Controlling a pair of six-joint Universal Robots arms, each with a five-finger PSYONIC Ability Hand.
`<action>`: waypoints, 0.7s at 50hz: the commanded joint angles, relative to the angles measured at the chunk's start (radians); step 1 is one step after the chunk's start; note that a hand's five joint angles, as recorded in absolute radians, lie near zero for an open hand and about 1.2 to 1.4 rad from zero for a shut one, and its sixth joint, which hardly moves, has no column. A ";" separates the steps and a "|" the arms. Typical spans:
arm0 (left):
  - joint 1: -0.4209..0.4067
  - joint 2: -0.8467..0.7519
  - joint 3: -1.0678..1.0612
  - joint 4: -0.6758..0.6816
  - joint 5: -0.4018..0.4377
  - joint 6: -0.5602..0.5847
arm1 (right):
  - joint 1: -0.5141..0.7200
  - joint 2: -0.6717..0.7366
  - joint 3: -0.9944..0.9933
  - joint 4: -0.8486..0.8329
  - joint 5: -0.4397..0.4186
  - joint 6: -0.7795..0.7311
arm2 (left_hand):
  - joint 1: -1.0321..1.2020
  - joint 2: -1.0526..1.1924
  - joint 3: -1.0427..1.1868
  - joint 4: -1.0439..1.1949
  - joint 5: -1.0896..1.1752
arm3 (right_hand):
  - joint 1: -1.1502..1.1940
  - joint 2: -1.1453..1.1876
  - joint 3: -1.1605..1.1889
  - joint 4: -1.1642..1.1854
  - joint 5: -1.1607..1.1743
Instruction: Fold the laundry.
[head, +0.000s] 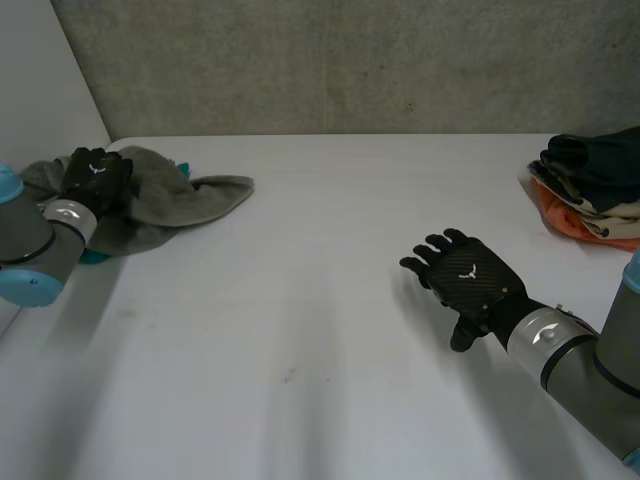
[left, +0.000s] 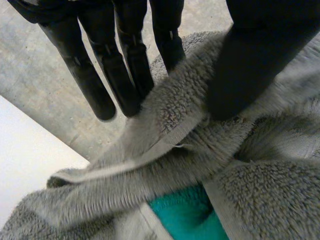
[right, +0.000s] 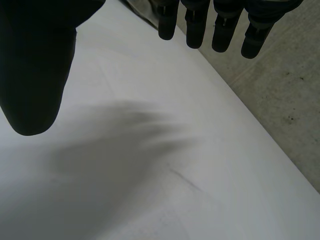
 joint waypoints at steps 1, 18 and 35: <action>-0.037 0.044 -0.032 -0.003 -0.006 -0.013 | 0.000 -0.022 -0.003 -0.003 0.001 0.012 | 0.491 0.545 0.571 0.568 0.577 | -0.051 -0.035 -0.036 -0.038 -0.049; -0.373 0.588 -0.346 -0.005 -0.008 -0.380 | -0.040 -0.112 -0.040 -0.004 0.042 0.110 | 0.491 0.545 0.571 0.568 0.577 | -0.051 -0.035 -0.036 -0.038 -0.049; -0.793 0.334 -0.373 -0.015 -0.055 -0.570 | -0.109 -0.123 -0.083 0.000 0.125 0.179 | -0.316 -0.262 -0.237 -0.240 -0.231 | -0.051 -0.035 -0.036 -0.038 -0.049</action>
